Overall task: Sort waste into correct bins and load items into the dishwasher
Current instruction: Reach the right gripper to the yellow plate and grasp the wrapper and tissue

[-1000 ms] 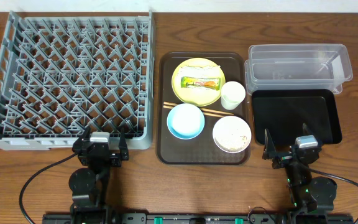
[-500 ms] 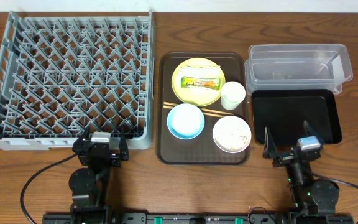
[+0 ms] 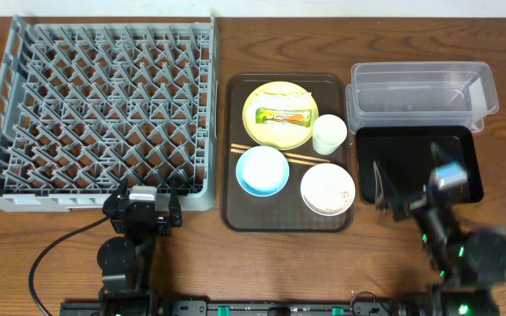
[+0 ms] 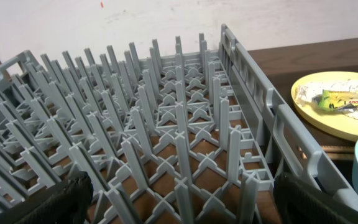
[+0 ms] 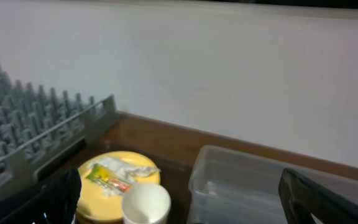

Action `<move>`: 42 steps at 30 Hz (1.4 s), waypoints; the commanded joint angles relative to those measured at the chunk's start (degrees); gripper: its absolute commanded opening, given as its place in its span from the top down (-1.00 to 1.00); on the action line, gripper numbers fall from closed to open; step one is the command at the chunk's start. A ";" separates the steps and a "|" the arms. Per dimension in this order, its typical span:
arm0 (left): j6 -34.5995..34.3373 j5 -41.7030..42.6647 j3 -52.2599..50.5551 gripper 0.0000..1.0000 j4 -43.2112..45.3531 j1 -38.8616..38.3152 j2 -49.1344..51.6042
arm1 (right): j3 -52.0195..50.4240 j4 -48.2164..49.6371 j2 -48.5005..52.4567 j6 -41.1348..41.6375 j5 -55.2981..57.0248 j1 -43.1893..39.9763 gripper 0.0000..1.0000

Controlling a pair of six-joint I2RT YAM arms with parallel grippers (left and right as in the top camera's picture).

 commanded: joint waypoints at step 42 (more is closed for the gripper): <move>0.81 1.86 -0.74 -0.87 -2.16 0.24 0.15 | 99.32 -54.99 116.06 -33.53 16.02 26.62 -0.96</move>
